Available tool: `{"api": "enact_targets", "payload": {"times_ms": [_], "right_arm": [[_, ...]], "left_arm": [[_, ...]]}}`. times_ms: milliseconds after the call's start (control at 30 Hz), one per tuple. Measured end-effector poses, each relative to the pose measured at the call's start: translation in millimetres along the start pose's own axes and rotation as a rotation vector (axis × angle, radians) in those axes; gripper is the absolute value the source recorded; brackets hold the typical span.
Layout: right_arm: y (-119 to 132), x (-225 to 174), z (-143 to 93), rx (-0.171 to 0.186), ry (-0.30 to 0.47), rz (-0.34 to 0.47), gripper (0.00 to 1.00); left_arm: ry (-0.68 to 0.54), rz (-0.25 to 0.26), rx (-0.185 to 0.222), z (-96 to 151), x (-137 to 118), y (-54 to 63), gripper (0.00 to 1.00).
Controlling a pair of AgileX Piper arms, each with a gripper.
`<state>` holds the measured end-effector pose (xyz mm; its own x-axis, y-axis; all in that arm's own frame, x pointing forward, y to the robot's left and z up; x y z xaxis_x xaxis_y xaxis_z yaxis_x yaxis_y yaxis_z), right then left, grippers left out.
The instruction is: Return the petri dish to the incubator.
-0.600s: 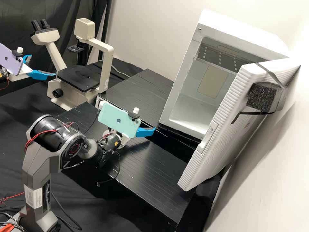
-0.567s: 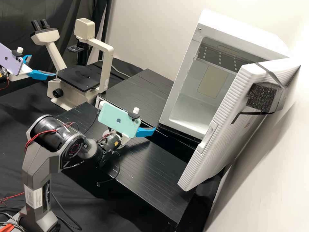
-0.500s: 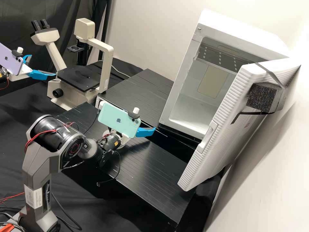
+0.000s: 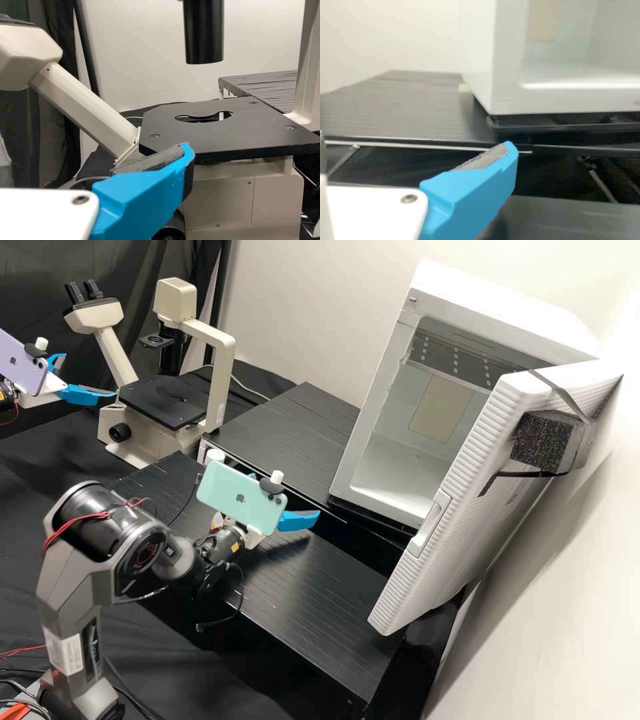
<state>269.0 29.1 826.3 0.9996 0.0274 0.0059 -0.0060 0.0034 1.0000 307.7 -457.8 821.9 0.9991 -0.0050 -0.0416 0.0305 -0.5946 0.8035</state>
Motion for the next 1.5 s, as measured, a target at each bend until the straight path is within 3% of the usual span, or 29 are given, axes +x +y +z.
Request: {"api": "enact_targets", "payload": {"times_ms": [233, 433, 633, 800, 1200, 1500], "right_arm": [[6.5, -52.1, -1.4, 0.07, 0.094, 0.076, 1.0], [-3.8, -91.6, -4.1, 0.108, 0.147, 0.041, 1.0], [-6.7, -102.1, -11.7, 0.093, 0.211, -0.003, 1.0], [-4.3, -107.5, -11.0, 0.083, 0.212, -0.051, 1.0], [-20.1, -106.6, -3.5, 0.072, 0.112, -0.199, 1.0], [-28.9, -100.8, 2.0, 0.05, 0.068, -0.226, 1.0]], "left_arm": [[0.0, 0.0, 0.0, 0.0, 0.0, 0.0, 1.0], [0.0, 0.0, 0.0, 0.0, 0.0, 0.0, 1.0], [0.0, 0.0, 0.0, 0.0, 0.0, 0.0, 1.0], [0.0, 0.0, 0.0, 0.0, 0.0, 0.0, 1.0], [0.0, 0.0, 0.0, 0.0, 0.0, 0.0, 1.0], [0.0, 0.0, 0.0, 0.0, 0.0, 0.0, 1.0]]}}
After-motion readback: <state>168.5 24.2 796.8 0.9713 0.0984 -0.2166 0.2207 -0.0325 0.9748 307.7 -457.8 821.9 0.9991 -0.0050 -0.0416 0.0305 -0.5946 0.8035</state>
